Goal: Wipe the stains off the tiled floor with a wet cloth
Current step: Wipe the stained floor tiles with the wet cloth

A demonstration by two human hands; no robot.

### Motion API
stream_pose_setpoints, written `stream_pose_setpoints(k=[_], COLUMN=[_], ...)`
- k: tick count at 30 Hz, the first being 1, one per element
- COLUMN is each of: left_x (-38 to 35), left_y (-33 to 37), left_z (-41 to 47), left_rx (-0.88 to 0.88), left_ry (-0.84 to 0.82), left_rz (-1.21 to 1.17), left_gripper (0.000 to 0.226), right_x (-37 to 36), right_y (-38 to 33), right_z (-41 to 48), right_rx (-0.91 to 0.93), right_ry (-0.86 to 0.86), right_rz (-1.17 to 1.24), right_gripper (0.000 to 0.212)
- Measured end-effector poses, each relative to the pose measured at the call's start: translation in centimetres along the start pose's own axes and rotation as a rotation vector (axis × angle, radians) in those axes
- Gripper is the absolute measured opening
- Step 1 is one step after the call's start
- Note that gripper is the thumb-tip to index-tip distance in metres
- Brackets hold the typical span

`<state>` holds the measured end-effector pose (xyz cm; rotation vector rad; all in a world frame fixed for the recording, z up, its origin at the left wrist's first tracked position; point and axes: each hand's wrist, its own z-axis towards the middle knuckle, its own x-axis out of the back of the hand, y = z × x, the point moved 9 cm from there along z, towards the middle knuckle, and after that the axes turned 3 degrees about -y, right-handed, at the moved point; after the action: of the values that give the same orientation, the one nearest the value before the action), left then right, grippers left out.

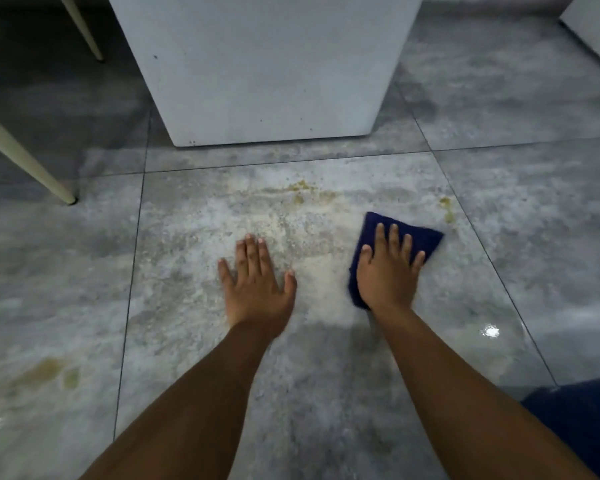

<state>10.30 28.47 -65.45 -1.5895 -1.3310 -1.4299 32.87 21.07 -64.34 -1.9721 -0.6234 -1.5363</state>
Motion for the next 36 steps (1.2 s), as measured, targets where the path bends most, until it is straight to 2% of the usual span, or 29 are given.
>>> stream_pose_setpoints(k=[2,3,5,8,10,11,14,16,17,19,23,25,28,30,33,36], left_x=[0.0,0.0,0.0,0.1,0.1,0.1,0.1,0.1,0.2,0.2,0.3,0.2,0.6,0.9,0.3,0.0], left_y=[0.0,0.1,0.0,0.0,0.0,0.1,0.1,0.2,0.2,0.2,0.3,0.4,0.9,2.0,4.0,4.2], left_z=[0.1,0.1,0.1,0.0,-0.1,-0.1,-0.1,-0.1,0.0,0.0,0.1,0.4,0.6,0.9,1.7,1.9], left_rx=[0.002,0.004,0.006,0.003,-0.006,-0.009,-0.004,-0.001,-0.002,-0.001,0.001,0.006,-0.007,-0.022,0.018,0.029], left_ry=[0.003,0.006,0.012,0.015,0.016,0.015,0.014,0.015,0.013,0.007,0.0,-0.026,-0.029,0.001,-0.007,0.06], left_rz=[0.001,0.006,0.018,0.018,0.006,0.004,0.013,0.012,0.012,0.02,0.032,0.02,0.03,0.024,-0.045,-0.039], left_gripper=[0.074,0.075,0.074,0.074,0.073,0.073,0.073,0.074,0.075,0.075,0.076,0.076,0.076,0.076,0.074,0.078], right_x=[-0.3,-0.6,-1.1,-0.9,-0.3,0.2,1.3,1.0,0.6,-0.3,-0.3,0.4,0.9,0.2,0.2,0.7], right_y=[1.3,0.8,-1.5,-3.8,-2.4,-0.7,5.0,5.5,4.6,1.5,-1.8,0.6,5.3,4.8,2.4,1.0], right_z=[-2.4,-3.6,-4.5,-1.8,1.1,2.3,2.3,-0.1,-1.3,-2.5,0.1,1.3,-0.5,-1.9,0.2,4.2], right_rx=[-0.185,-0.21,-0.13,0.134,0.183,0.127,-0.21,-0.36,-0.372,-0.275,0.053,0.019,-0.283,-0.334,-0.147,0.064], right_ry=[0.034,0.032,0.025,-0.013,-0.008,0.002,0.05,0.056,0.051,0.027,-0.032,0.0,0.078,0.078,0.039,0.003], right_rz=[0.04,0.04,0.032,-0.035,-0.074,-0.068,0.04,0.092,0.101,0.074,-0.005,0.001,0.085,0.095,0.037,-0.016], right_gripper=[0.058,0.058,0.059,0.059,0.058,0.058,0.058,0.058,0.059,0.059,0.058,0.058,0.058,0.058,0.058,0.057])
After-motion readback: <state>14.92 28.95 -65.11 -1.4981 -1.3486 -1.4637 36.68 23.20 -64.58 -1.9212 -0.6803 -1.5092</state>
